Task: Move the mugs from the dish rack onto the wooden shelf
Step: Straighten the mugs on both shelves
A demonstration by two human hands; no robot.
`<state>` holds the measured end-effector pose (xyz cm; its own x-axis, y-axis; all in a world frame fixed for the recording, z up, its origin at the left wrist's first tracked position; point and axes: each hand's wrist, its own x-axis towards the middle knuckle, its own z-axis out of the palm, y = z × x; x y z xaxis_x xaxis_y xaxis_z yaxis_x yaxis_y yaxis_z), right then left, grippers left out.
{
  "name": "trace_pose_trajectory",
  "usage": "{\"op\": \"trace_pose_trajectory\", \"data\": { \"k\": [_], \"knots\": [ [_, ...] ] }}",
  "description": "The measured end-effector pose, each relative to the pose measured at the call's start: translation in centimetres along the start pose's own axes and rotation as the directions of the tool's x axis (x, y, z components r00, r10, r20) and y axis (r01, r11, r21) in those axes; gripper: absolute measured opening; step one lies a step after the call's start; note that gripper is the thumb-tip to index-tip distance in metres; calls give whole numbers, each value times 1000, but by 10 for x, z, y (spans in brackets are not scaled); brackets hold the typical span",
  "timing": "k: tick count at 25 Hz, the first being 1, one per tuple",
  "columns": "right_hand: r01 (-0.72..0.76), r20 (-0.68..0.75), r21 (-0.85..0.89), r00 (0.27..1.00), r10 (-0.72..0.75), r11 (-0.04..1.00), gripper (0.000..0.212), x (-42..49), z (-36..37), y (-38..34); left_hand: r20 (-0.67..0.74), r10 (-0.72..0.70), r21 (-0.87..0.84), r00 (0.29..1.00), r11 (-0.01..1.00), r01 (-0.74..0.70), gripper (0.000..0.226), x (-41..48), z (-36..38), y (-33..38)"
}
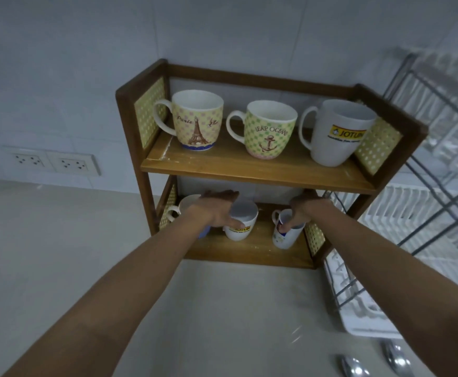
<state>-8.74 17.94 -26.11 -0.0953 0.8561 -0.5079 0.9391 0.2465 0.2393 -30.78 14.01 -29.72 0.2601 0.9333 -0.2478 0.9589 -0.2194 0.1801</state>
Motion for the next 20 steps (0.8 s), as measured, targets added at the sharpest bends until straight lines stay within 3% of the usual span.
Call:
{"op": "trace_pose_trajectory", "data": {
  "k": [6, 14, 17, 18, 20],
  "knots": [
    [202, -63, 112, 979, -196, 973, 65, 0, 12, -1, -67, -39, 37, 997, 998, 42, 96, 9, 11, 13],
    [243, -68, 123, 969, -236, 962, 70, 8, 18, 1, -16, -62, 17, 998, 998, 62, 99, 10, 15, 12],
    [200, -30, 126, 980, -198, 972, 85, -5, 18, -4, -72, -60, 76, 996, 995, 66, 98, -4, 19, 21],
    [193, -83, 176, 980, -181, 965, 86, -14, 23, -8, -139, -56, 62, 989, 996, 65, 94, -14, 24, 27],
    [230, -331, 336, 937, -114, 913, 75, -47, 44, -18, -303, -39, -24, 952, 999, 33, 79, -45, 41, 43]
  ]
}}
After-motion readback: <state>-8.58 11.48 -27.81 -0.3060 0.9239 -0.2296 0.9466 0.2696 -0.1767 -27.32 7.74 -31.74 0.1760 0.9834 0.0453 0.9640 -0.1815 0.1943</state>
